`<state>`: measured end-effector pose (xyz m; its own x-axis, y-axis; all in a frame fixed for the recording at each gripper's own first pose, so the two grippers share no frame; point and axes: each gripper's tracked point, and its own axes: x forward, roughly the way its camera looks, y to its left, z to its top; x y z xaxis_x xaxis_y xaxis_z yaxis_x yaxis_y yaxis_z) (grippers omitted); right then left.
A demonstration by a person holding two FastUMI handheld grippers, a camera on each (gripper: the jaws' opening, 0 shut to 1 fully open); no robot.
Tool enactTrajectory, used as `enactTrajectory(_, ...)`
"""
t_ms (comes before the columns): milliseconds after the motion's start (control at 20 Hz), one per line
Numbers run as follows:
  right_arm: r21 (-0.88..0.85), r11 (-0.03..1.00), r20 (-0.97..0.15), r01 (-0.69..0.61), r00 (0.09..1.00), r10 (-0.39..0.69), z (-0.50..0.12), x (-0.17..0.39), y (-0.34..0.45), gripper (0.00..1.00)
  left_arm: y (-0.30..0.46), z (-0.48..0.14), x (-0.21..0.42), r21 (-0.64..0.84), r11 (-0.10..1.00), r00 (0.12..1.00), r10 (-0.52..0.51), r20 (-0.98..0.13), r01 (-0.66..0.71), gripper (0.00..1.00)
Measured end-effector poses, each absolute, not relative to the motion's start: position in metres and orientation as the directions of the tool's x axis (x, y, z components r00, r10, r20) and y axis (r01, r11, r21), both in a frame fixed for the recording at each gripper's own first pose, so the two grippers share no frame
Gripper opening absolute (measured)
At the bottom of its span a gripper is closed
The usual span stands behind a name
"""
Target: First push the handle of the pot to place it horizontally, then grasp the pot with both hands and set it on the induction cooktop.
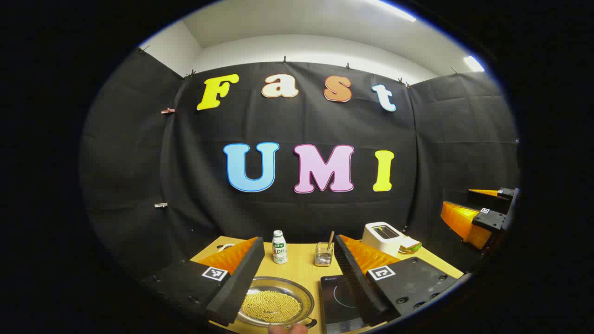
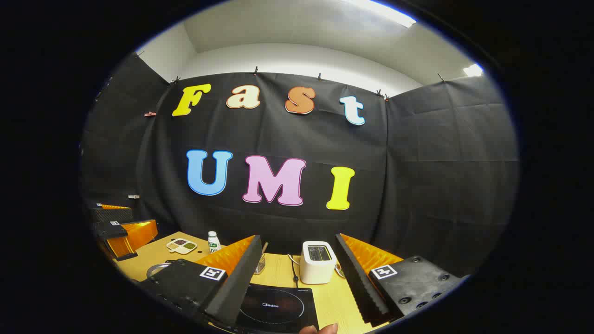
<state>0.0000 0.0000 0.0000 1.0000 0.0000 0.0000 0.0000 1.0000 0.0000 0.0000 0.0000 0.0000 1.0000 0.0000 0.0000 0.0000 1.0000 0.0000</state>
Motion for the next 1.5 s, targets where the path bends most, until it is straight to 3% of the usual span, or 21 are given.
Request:
enactTrajectory(1050, -0.006, 1.0, 0.017, 0.025, 1.0, -0.025, 0.003, -0.008, -0.012, 0.98, -0.004, 0.001, -0.009, 0.001, 1.0, 1.0, -0.019, 0.007, 0.019, 0.94)
enactTrajectory(1200, -0.007, 1.0, 0.017, 0.027, 0.999, -0.027, 0.003, -0.008, -0.013, 0.98, -0.007, 0.004, -0.012, 0.009, 0.999, 0.999, -0.033, 0.016, 0.033, 0.89)
enactTrajectory(1450, -0.013, 1.0, 0.019, 0.027, 0.999, -0.027, 0.003, -0.011, -0.014, 0.98, -0.019, -0.005, -0.018, 0.003, 0.994, 0.994, -0.107, -0.023, 0.107, 0.17)
enactTrajectory(1500, -0.016, 0.999, 0.02, 0.027, 0.999, -0.027, 0.003, -0.012, -0.014, 0.98, -0.019, -0.01, -0.018, -0.007, 0.994, 0.993, -0.111, -0.037, 0.111, 0.12)
